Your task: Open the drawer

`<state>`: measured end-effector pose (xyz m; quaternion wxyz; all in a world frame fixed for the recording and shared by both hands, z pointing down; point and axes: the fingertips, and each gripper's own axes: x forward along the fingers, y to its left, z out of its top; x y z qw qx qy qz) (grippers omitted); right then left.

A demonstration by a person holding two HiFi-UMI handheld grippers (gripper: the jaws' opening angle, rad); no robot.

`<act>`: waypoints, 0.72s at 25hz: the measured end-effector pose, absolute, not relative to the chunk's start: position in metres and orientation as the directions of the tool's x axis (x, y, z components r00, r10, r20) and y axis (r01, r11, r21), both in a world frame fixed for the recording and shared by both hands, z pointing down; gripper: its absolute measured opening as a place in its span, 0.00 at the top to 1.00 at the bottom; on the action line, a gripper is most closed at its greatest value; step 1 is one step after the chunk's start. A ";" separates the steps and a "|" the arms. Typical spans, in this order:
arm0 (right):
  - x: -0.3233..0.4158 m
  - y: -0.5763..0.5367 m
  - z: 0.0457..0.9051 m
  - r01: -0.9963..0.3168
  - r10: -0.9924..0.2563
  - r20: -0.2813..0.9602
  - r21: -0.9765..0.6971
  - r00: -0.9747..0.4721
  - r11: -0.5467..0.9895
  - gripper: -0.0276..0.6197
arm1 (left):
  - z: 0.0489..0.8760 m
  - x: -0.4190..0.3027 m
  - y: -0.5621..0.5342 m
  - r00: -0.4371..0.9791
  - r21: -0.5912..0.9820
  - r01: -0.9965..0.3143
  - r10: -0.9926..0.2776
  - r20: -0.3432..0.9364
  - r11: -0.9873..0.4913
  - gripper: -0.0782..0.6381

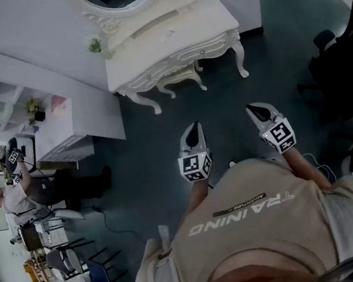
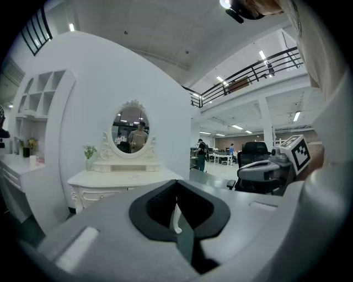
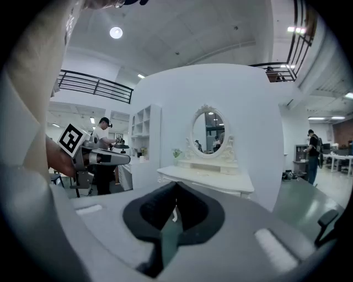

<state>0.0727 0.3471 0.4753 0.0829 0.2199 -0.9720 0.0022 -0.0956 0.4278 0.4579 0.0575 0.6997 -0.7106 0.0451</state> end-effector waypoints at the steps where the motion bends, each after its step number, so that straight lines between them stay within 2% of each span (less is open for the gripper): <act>1: 0.068 0.348 0.472 -0.427 -0.427 0.155 0.030 -0.891 0.904 0.95 | 0.458 -0.100 0.430 -0.005 0.021 -1.000 -0.988 0.156 0.009 0.88; 5: 0.058 0.355 0.468 -0.415 -0.415 0.159 0.034 -0.896 0.909 0.95 | 0.462 -0.112 0.441 -0.003 0.032 -0.999 -0.981 0.192 0.009 0.88; 9: 0.054 0.352 0.468 -0.408 -0.406 0.186 0.032 -0.895 0.913 0.95 | 0.455 -0.120 0.435 -0.008 0.023 -1.000 -0.985 0.174 0.012 0.88; 14: 0.040 0.346 0.469 -0.417 -0.417 0.189 0.045 -0.889 0.908 0.95 | 0.463 -0.126 0.424 0.040 0.033 -0.999 -0.980 0.196 -0.034 0.88; 18: 0.032 0.342 0.484 -0.452 -0.446 0.237 0.029 -0.863 0.891 0.95 | 0.485 -0.134 0.418 0.085 0.076 -0.995 -0.966 0.245 -0.068 0.88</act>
